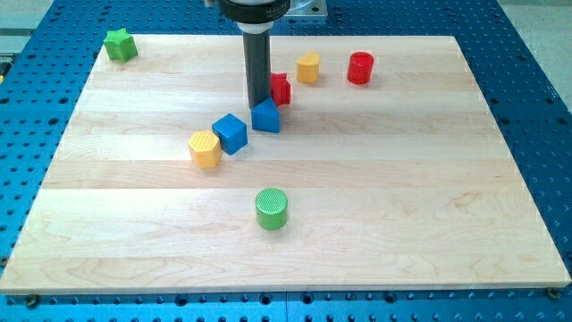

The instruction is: Place the blur triangle down to the red star

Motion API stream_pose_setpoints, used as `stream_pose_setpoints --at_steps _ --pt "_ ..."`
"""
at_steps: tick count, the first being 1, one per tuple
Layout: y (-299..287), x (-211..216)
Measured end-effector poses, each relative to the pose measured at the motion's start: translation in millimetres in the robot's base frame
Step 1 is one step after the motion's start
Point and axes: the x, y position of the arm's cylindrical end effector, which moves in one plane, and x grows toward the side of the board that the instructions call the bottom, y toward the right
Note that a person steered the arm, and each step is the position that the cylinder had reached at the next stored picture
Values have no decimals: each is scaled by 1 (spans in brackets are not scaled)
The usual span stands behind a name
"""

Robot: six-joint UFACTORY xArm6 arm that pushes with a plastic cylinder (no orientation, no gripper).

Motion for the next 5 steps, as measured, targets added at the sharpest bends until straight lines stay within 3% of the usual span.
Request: stream_pose_setpoints --at_steps 2,3,5 --pt "-19 7" --pt "6 16" --pt "-15 1"
